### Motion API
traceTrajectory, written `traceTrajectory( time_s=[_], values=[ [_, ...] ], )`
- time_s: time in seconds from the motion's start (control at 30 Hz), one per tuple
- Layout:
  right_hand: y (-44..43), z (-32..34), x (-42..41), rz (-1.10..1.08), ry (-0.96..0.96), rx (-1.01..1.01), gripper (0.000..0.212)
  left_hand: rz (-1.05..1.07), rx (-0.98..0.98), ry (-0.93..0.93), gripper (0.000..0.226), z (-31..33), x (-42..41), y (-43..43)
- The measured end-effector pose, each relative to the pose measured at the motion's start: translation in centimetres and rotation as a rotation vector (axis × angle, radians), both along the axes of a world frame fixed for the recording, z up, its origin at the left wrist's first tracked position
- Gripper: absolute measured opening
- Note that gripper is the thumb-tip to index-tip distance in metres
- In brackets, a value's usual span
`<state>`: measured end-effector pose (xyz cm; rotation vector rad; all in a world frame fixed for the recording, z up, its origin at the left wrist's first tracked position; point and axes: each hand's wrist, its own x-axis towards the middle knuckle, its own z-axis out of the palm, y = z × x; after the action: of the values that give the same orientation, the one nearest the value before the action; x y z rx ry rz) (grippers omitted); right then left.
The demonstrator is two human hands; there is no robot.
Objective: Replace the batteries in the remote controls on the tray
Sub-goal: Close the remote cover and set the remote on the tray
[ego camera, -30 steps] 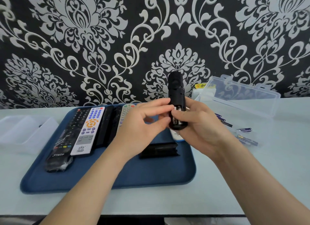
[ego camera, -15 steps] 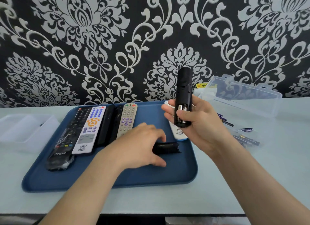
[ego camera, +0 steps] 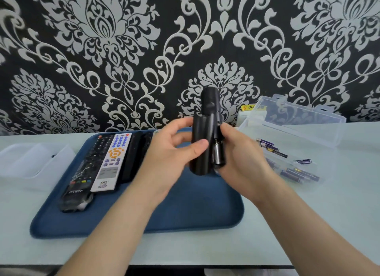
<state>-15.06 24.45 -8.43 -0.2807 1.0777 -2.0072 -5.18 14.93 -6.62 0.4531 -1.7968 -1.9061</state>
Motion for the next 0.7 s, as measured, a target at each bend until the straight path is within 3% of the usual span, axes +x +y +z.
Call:
traceTrajectory(
  time_s=[0.07, 0.17, 0.27, 0.33, 0.47, 0.53, 0.7],
  values=[
    [-0.2, -0.1, 0.5, 0.055, -0.009, -0.013, 0.040, 0.134, -0.178, -0.038, 0.044, -0.8, -0.6, 0.6],
    [-0.5, -0.3, 1.2, 0.099, -0.048, -0.085, 0.038, 0.321, -0.597, -0.082, 0.045, -1.6, -0.6, 0.5],
    [-0.5, -0.2, 1.6, 0.094, -0.052, -0.126, 0.036, 0.331, -0.927, -0.075, 0.035, -2.1, -0.5, 0.8],
    [-0.4, -0.2, 1.6, 0.078, -0.020, -0.117, 0.036, 0.303, -1.095, -0.066, 0.040, -2.3, -0.4, 0.6],
    [0.0, 0.0, 1.3, -0.002, 0.046, -0.055, 0.031, -0.041, -1.142, -0.233, 0.074, -1.6, 0.1, 0.1],
    [0.1, 0.1, 1.2, -0.025, 0.066, -0.027, 0.026, -0.099, -1.160, -0.303, 0.087, -1.4, 0.3, -0.1],
    [0.2, 0.1, 1.4, -0.060, 0.116, 0.048, 0.018, -0.163, -1.166, -0.321, 0.092, -0.9, 0.6, 0.0]
  ],
)
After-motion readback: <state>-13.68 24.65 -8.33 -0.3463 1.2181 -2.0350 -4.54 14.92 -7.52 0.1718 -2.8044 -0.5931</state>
